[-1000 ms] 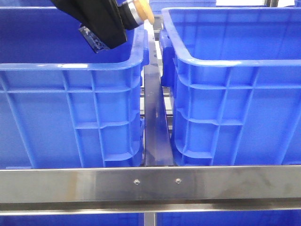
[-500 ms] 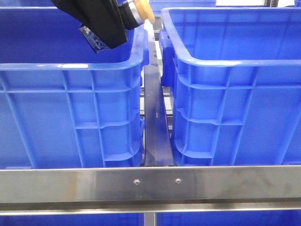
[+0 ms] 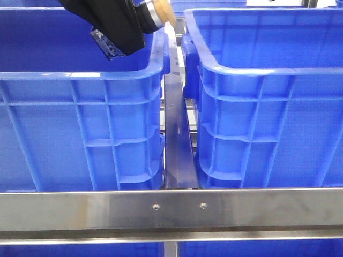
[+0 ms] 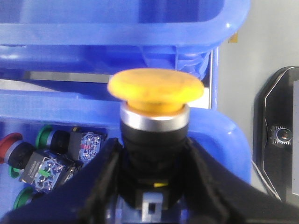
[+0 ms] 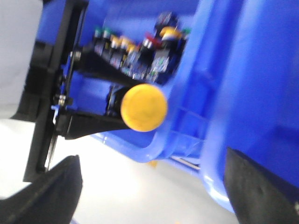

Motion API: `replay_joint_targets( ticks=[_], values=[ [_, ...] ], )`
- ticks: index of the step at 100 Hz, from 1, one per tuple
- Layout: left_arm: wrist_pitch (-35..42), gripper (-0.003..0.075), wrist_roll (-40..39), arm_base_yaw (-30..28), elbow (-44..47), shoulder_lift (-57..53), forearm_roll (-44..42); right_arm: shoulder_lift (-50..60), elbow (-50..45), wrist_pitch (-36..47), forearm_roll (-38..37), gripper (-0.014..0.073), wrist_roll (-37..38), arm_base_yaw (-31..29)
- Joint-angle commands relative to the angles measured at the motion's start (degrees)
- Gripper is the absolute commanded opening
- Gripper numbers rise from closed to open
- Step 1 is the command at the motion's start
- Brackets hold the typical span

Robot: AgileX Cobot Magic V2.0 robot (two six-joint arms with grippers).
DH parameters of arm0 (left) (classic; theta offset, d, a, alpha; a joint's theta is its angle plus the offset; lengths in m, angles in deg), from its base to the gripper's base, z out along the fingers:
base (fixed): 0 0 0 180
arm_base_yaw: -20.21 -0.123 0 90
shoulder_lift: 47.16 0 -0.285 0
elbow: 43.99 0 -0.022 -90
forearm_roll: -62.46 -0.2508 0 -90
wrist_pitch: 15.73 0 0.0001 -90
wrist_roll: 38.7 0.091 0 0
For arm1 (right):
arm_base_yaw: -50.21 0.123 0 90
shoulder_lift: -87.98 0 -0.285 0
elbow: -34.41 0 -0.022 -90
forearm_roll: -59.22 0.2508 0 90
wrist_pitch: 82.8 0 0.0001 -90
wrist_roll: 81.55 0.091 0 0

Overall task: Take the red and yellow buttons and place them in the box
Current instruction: 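Move the yellow button toward the right gripper and grasp it with right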

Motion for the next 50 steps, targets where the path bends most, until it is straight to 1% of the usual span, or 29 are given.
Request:
replay_joint_targets(
  ticks=[1,21,37,50],
  values=[
    [2.5,0.0117,-0.1,0.5,-1.8,-2.4,2.0,-3.0,4.8,-1.0,3.8,0.0632,-3.4,0.4],
    [2.5,0.0117,-0.1,0.5,-1.8,-2.4,2.0,-8.4,8.5,-2.5,8.8,0.0632,-5.6,0.4],
    [2.5,0.0117,-0.1,0.5,-1.8,-2.4,2.0,-11.0,9.3,-2.5,9.7,0.0632,-7.9,0.4],
    [2.5,0.0117,-0.1,0.5,-1.8,-2.4,2.2,-12.6,9.3,-1.4,12.2,0.0632,-10.4,0.4]
  ],
)
